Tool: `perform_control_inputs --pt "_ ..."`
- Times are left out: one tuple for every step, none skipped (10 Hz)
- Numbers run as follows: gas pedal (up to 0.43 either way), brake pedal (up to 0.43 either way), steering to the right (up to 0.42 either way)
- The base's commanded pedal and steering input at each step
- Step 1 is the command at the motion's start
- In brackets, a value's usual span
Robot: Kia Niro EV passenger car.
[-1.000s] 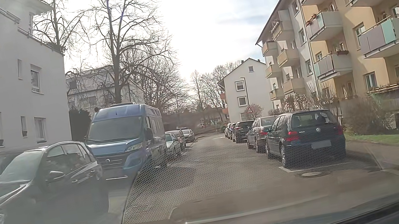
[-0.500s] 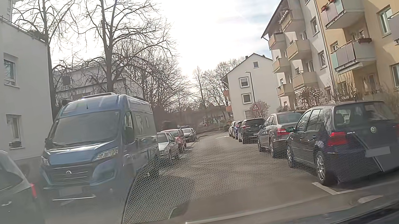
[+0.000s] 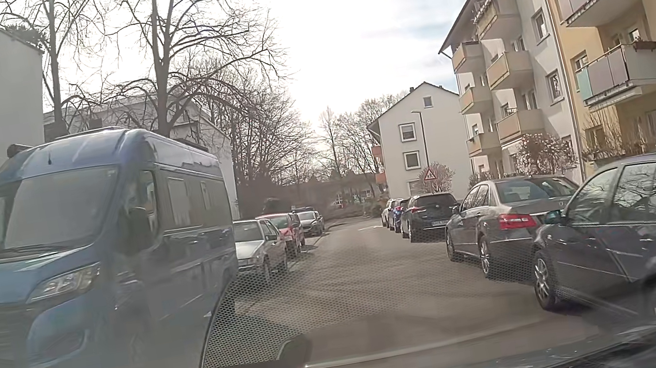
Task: Follow the waypoints while adhering to traffic rules and regulations
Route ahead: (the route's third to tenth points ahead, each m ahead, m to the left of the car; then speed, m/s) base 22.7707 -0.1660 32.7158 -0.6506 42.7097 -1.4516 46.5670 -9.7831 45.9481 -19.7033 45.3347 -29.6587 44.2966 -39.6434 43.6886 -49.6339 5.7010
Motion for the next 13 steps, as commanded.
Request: perform_control_inputs --pt "0.047 0.000 0.000" --pt "0.047 0.000 0.001" --pt "0.047 0.000 0.007" --pt "0.047 0.000 0.012" --pt "0.047 0.000 0.011" --pt "0.047 0.000 0.008" --pt "0.047 0.000 0.008" --pt "0.047 0.000 0.008" --pt "0.047 0.000 0.008" --pt "0.047 0.000 0.008" --pt "0.047 0.000 0.006" --pt "0.047 0.000 0.006" --pt "0.047 0.000 0.006"
